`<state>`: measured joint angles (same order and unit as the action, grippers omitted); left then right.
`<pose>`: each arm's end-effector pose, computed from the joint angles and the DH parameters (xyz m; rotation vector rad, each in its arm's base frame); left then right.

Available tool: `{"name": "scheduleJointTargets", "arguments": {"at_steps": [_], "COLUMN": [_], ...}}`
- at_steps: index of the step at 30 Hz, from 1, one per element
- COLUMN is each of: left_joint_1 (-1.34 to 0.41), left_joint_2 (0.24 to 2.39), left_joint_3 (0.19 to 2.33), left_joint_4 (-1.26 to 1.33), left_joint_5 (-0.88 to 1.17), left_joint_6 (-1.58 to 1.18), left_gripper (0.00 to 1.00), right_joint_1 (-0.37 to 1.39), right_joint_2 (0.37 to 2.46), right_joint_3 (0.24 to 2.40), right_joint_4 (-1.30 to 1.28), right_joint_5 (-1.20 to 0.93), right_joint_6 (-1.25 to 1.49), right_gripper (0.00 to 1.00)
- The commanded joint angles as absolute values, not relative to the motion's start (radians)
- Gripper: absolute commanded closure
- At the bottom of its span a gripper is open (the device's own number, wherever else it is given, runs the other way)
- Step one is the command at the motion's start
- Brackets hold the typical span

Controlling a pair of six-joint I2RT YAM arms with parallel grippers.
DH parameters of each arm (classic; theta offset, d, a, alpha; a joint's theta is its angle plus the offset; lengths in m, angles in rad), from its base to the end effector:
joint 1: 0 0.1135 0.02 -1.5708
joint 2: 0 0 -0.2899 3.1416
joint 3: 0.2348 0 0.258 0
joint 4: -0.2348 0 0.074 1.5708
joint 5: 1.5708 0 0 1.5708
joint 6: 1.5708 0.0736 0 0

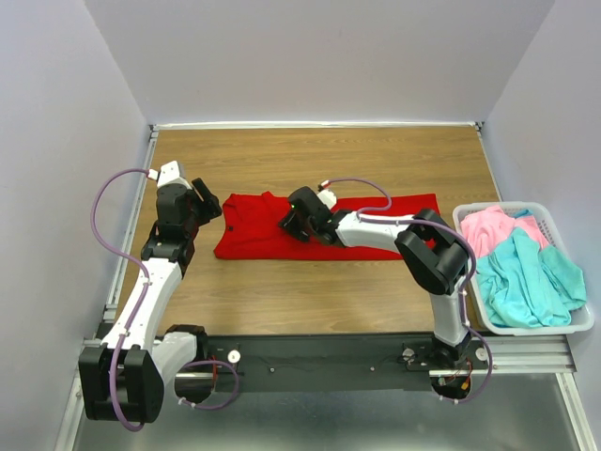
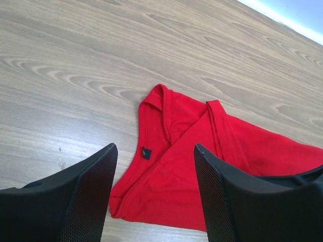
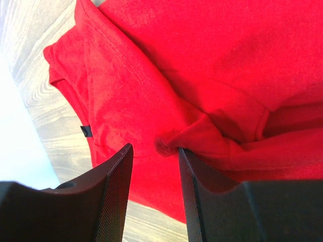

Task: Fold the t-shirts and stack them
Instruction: Fold the tshirt

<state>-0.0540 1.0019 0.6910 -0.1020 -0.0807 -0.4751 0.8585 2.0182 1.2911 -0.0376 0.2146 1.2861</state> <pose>0.2560 -0.0079 0.2790 -0.4675 1.9361 -0.2627 0.3243 0.3516 0.1519 0.6326 2.3809 0.7949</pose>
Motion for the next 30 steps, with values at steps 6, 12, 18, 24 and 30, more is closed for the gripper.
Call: {"name": "scheduleJointTargets", "arguments": {"at_steps": [6, 12, 18, 24, 30], "left_joint_1": [-0.051, -0.051, -0.051, -0.051, -0.052], "left_joint_2": [1.003, 1.002, 1.005, 1.015, 1.107], "left_joint_3": [0.683, 0.681, 0.681, 0.680, 0.732], "left_joint_4": [-0.083, -0.081, -0.081, -0.075, -0.060], "left_joint_5": [-0.061, -0.061, -0.058, -0.037, 0.080], "left_joint_6": [-0.466, -0.465, -0.463, -0.456, -0.456], "left_gripper": [0.30, 0.30, 0.30, 0.30, 0.30], "right_joint_1": [0.868, 0.868, 0.868, 0.870, 0.870], "right_joint_2": [2.042, 2.054, 2.048, 2.025, 1.988], "right_joint_3": [1.246, 1.256, 1.255, 1.249, 1.233], "right_joint_4": [-0.031, -0.029, -0.031, -0.029, -0.029], "right_joint_5": [0.201, 0.199, 0.210, 0.206, 0.192], "right_joint_6": [1.367, 1.371, 1.368, 1.353, 1.279], "right_gripper": [0.52, 0.61, 0.76, 0.99, 0.99]}}
